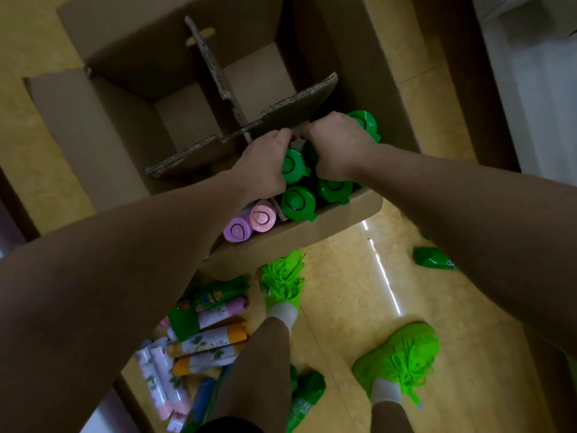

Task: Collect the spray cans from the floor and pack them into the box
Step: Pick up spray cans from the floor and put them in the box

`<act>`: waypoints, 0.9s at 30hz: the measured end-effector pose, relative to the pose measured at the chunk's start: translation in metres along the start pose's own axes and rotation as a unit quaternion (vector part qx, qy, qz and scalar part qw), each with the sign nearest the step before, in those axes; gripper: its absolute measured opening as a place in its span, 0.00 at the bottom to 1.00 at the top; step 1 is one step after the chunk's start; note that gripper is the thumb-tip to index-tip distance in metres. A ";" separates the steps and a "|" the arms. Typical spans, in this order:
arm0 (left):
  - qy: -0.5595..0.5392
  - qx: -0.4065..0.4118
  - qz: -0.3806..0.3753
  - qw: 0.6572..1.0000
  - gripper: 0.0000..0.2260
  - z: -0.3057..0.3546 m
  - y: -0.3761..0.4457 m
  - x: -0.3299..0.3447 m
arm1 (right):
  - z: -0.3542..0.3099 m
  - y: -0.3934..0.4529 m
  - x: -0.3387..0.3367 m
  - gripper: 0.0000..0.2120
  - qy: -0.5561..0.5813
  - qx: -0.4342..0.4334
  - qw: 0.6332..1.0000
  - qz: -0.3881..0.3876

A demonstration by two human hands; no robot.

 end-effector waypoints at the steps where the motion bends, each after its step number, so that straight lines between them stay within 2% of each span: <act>1: -0.009 -0.004 -0.007 1.000 0.40 -0.001 -0.001 -0.002 | -0.001 0.000 0.002 0.23 -0.002 -0.010 1.000 -0.003; 4: -0.041 -0.012 -0.025 0.999 0.40 -0.001 -0.007 -0.009 | -0.002 -0.007 0.013 0.34 0.033 -0.025 0.999 0.006; 7: -0.068 -0.018 -0.022 0.997 0.35 0.008 -0.019 -0.013 | -0.002 -0.026 0.022 0.36 0.055 -0.016 0.996 0.072; 11: -0.117 -0.019 0.048 0.992 0.32 0.024 -0.031 -0.007 | 0.005 -0.063 0.042 0.35 0.085 0.038 0.983 0.159; 16: -0.052 0.002 0.136 0.989 0.30 0.068 -0.034 0.004 | 0.034 -0.108 0.073 0.34 0.116 0.108 0.958 0.241; 18: -0.028 0.014 0.155 0.987 0.30 0.091 -0.033 0.013 | 0.051 -0.129 0.085 0.33 0.125 0.147 0.951 0.240; 23: 0.041 0.106 0.171 0.979 0.32 0.160 -0.027 0.053 | 0.095 -0.187 0.127 0.33 0.153 0.225 0.938 0.214; 27: 0.075 0.154 0.151 0.974 0.32 0.208 -0.018 0.099 | 0.125 -0.230 0.167 0.32 0.188 0.288 0.913 0.218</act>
Point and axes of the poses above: each hand's wrist, its own y-axis towards the middle knuckle, its own x-axis out of the palm, z = x × y, the point moved 1 cm from there along y, towards the middle knuckle, and after that the axes turned 3 degrees about -z, right-handed, at the moved point
